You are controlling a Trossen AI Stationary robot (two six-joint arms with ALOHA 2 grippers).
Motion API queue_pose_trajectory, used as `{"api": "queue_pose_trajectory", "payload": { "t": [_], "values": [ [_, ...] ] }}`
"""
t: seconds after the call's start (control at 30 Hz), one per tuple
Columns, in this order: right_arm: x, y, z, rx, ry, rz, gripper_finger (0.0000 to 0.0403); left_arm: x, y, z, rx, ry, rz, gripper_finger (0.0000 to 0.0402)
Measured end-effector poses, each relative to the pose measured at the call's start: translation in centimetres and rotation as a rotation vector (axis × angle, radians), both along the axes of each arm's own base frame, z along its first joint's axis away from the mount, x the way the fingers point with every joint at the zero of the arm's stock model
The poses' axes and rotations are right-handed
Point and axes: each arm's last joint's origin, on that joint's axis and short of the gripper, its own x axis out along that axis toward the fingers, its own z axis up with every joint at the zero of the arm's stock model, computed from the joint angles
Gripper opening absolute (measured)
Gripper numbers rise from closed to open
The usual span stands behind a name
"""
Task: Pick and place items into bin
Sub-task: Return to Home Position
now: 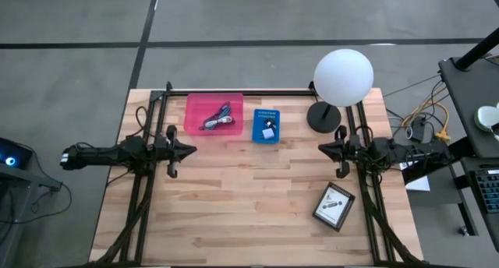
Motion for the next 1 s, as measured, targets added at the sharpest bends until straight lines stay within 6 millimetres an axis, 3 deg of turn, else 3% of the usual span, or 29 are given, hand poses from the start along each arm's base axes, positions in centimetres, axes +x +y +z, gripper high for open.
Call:
{"api": "queue_pose_trajectory", "payload": {
  "t": [0.17, 0.3, 0.53, 1.0],
  "values": [
    [0.00, 0.00, -0.12, 0.050, 0.005, 0.004, 0.0009, 0.12, 0.00, -0.16, -0.075, 0.010, -0.002, 0.0000],
    [0.00, -0.01, -0.10, -0.036, 0.016, -0.008, 0.0009, 0.17, 0.01, -0.19, -0.157, 0.004, 0.001, 0.0000],
    [-0.01, -0.02, -0.09, -0.149, 0.030, -0.019, 0.0009, 0.24, 0.01, -0.29, -0.157, 0.015, 0.002, 0.0000],
    [0.08, -0.01, -0.16, -0.145, 0.040, -0.019, 0.0009, 0.29, 0.01, -0.36, -0.158, 0.020, 0.002, 0.0000]
  ]
}}
